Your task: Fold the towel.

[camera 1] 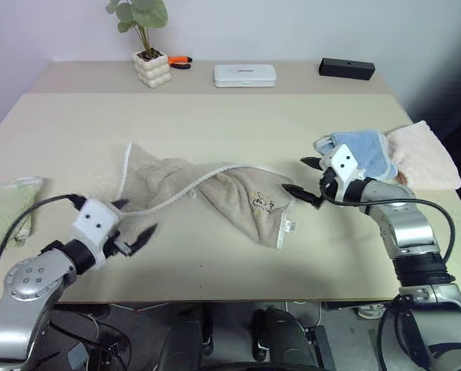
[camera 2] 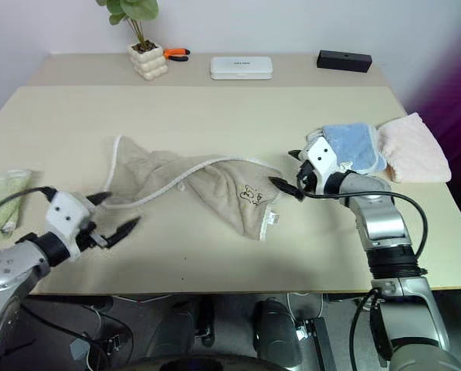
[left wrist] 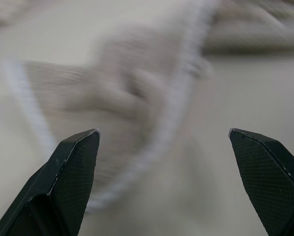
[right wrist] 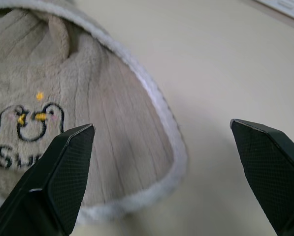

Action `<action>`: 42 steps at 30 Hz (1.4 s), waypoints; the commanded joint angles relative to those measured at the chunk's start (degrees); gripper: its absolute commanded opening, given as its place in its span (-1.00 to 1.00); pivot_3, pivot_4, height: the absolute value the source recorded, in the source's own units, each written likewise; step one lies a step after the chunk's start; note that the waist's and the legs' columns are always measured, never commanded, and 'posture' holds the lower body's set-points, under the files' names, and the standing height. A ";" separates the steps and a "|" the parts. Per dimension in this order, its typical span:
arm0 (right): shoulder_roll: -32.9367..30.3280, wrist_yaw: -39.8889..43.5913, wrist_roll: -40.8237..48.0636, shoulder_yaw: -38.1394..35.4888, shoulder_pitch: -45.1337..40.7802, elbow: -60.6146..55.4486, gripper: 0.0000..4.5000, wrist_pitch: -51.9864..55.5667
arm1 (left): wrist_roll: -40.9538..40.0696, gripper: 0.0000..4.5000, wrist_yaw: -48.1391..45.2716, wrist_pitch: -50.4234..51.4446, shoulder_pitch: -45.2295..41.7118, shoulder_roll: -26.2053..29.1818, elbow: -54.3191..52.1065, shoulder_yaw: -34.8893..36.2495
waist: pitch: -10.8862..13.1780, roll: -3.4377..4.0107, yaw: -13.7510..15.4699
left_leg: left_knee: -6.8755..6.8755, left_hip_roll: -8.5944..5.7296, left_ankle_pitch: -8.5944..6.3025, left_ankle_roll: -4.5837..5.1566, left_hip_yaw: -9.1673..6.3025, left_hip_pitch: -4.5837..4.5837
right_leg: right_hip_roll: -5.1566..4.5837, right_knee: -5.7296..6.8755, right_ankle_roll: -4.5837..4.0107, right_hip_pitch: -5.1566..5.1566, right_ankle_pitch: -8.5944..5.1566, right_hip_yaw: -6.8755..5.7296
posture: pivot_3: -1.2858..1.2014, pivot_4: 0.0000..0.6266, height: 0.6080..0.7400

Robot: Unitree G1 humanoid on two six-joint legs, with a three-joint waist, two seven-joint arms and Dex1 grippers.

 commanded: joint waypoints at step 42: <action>-0.96 5.47 -4.58 5.52 -15.14 19.39 1.00 1.62 | 11.67 -0.98 2.21 -12.52 -10.11 2.53 23.02 -1.62 | 0.02 0.04 -0.33 | 0.00 0.01 0.01 0.00 0.14 0.04 | -0.01 0.08 0.01 -0.06 0.01 0.12 | 0.03 -0.52 1.00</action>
